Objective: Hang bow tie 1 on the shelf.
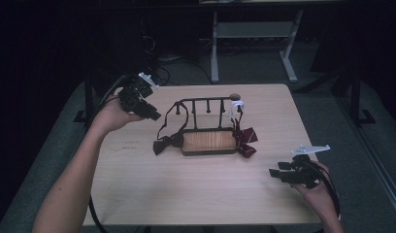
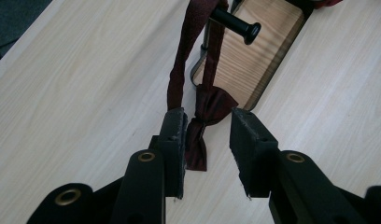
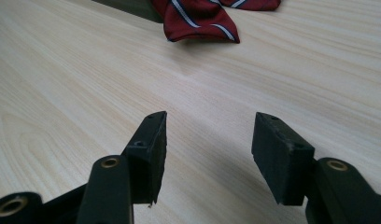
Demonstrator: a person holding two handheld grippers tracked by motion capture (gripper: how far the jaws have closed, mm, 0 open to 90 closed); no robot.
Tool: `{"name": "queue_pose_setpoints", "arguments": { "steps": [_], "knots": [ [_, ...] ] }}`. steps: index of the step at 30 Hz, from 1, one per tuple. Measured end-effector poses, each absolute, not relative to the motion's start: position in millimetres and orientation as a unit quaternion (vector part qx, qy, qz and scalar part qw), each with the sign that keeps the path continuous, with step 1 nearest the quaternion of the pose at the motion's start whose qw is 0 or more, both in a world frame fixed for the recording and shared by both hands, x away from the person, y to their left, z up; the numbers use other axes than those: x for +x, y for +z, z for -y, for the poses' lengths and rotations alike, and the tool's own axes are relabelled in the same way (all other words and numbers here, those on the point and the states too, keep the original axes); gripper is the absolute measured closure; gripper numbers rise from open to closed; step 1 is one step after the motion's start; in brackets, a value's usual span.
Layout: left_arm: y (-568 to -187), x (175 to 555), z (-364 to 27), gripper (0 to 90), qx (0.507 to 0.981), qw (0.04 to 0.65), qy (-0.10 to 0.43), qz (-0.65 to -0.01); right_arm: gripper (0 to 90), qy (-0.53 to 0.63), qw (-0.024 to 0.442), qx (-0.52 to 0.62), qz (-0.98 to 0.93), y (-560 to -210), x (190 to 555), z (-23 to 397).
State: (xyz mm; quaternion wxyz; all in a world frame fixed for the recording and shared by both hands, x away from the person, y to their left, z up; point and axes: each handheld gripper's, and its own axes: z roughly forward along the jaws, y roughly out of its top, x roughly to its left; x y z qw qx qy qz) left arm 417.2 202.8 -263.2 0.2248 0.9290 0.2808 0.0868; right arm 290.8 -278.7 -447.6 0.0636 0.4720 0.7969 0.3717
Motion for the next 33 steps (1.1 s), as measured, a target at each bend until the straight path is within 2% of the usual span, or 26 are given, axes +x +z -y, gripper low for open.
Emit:
{"name": "queue_pose_setpoints", "arguments": {
  "steps": [17,33],
  "knots": [
    [-267,408,-211,65.2,0.927,0.234,0.087,-0.28,44.9,0.371,0.065,0.475,-0.795,-448,291,280],
    [-276,396,-212,60.7,0.928,0.237,0.086,-0.274,44.8,0.369,0.064,0.478,-0.794,-449,291,282]
  ]
}}
